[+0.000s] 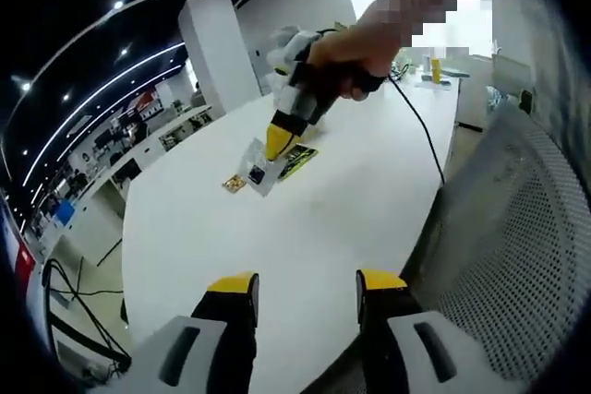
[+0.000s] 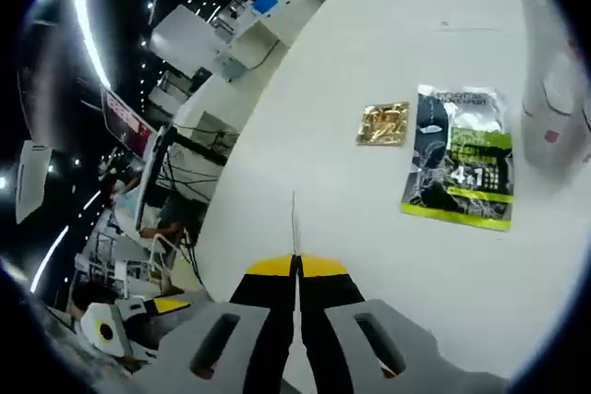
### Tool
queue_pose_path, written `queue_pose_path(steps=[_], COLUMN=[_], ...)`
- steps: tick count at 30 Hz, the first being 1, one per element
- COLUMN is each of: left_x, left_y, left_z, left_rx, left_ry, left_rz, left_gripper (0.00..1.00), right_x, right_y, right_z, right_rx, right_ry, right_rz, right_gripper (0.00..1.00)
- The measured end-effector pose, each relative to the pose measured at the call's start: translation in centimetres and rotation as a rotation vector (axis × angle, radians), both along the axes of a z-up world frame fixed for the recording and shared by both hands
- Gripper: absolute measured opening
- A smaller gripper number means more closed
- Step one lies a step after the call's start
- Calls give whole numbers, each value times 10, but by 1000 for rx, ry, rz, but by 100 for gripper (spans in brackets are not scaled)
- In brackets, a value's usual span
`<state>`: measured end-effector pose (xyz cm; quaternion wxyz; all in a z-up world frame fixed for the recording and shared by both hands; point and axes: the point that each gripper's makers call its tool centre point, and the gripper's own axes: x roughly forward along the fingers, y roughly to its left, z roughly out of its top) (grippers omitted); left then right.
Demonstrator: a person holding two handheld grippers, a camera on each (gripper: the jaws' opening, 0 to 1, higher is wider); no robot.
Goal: Arrange the skincare products in the storage area until every visible bottle or jar stands upright without overlapping.
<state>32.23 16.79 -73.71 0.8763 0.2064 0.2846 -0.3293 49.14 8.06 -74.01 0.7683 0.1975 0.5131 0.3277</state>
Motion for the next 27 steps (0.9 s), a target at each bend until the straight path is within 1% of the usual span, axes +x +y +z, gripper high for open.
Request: queue_pose_path(steps=[1, 4, 6, 8, 10, 14, 16, 17, 19, 23, 25, 27], left_x=[0, -1, -2, -2, -2, -1, 0, 0, 0, -1, -2, -2], left_y=[0, -1, 0, 1, 2, 4, 5, 5, 6, 7, 9, 9], left_z=[-1, -1, -2, -3, -4, -6, -6, -6, -7, -9, -11, -11], left_rx=[3, 7, 13, 18, 21, 32, 34, 34, 36, 38, 51, 48], left_ry=[4, 2, 10, 12, 13, 19, 21, 23, 27, 38, 46, 51], left_rz=[-2, -8, -5, -4, 0, 10, 14, 16, 18, 13, 10, 10], left_gripper=[43, 41, 40, 40, 39, 38, 38, 37, 37, 34, 32, 32], right_x=[2, 14, 19, 23, 30, 43, 48, 49, 54, 61, 64, 67], right_y=[0, 2, 3, 5, 6, 6, 3, 2, -1, -6, -9, -11], right_z=[-1, -13, -20, -29, -38, -47, -52, -54, -59, -67, -69, -71], right_rx=[-1, -27, -49, -69, -104, -127, -141, -150, -177, -203, -221, -241], right_ry=[5, 41, 53, 83, 99, 125, 158, 166, 167, 177, 170, 169], right_rz=[-5, -11, -1, 5, 28, 24, 13, 10, 10, 2, 4, 12], right_gripper=[0, 0, 0, 0, 0, 0, 0, 0, 0, 1, 2, 2])
